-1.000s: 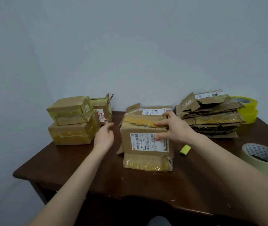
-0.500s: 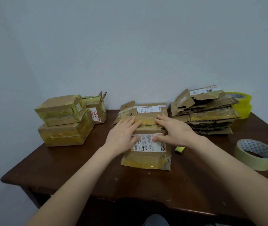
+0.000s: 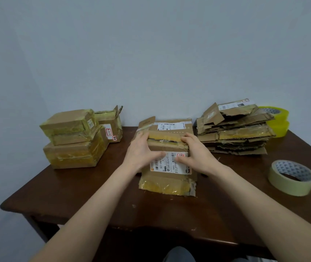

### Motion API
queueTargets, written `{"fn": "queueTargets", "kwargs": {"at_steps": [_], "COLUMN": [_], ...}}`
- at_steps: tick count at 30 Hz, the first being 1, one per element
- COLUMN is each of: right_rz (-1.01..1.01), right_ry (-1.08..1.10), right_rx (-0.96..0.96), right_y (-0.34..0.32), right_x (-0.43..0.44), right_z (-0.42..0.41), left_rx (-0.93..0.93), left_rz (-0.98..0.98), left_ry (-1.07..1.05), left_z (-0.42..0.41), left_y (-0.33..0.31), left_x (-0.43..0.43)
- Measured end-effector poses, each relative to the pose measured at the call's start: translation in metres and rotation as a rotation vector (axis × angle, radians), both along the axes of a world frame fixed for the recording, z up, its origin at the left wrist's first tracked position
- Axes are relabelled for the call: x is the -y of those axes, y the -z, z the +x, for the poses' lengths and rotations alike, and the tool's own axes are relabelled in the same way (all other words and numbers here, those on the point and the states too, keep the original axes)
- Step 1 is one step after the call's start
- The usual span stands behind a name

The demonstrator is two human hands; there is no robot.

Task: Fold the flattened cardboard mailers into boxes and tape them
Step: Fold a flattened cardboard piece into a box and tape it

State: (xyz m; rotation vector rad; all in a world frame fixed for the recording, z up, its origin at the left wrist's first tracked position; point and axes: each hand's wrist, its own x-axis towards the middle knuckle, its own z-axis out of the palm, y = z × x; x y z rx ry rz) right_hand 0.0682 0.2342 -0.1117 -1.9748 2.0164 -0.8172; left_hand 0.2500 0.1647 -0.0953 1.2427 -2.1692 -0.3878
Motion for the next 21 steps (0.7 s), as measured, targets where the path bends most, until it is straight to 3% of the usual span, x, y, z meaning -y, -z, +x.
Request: {"fn": "queueTargets", "kwargs": {"at_steps": [4,11,18,21], "right_rz": [-0.015,0.041,-0.003,-0.020], "right_ry": [-0.008,0.028,0.035,0.045], "right_rx": [0.028,-0.335,-0.254,-0.204], "right_y": [0.002,-0.021,-0.014,-0.017], "right_x": [0.001,0.002,-0.002,-0.004], "right_z": [0.002,0.006,0.010,0.010], "left_rx": [0.081,0.461,0.527,0.586], "left_rz": [-0.072,-0.137,-0.162,-0.272], "left_ry": [-0.007,-0.093,-0.094,-0.053], "left_z": [0.008,0.002,0.002,0.003], "left_y": [0.010,0.002,0.008,0.009], "left_x": [-0.003,0.000,0.002,-0.001]}}
